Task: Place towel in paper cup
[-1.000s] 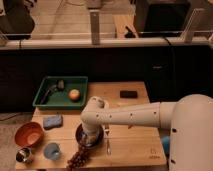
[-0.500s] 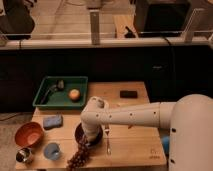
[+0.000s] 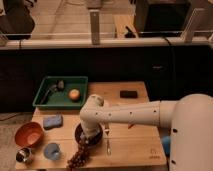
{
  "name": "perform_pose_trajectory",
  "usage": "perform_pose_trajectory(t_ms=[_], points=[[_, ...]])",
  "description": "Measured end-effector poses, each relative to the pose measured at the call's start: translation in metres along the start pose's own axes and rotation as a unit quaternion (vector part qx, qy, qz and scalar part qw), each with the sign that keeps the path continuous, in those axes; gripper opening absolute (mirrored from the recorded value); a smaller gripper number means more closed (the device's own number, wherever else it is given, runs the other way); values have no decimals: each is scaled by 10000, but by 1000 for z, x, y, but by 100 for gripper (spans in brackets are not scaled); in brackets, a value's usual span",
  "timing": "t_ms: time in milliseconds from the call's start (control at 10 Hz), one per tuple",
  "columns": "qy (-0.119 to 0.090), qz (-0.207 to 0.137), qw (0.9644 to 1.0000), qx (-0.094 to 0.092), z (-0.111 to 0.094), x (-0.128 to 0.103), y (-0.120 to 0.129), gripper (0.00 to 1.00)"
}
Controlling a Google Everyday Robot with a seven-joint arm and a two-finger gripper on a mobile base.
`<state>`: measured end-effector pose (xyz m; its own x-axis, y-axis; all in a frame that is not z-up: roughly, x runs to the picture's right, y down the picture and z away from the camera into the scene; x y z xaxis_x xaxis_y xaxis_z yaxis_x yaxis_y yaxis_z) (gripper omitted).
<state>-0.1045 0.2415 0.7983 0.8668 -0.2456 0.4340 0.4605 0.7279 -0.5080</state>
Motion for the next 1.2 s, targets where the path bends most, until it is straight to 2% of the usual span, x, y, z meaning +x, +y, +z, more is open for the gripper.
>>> perform_pose_trajectory(t_ms=[400, 700, 1200], points=[[122, -65, 9999, -33, -21, -2, -12, 0], [294, -133, 9994, -103, -39, -4, -18, 0], [398, -224, 9989, -37, -69, -4, -25, 0]])
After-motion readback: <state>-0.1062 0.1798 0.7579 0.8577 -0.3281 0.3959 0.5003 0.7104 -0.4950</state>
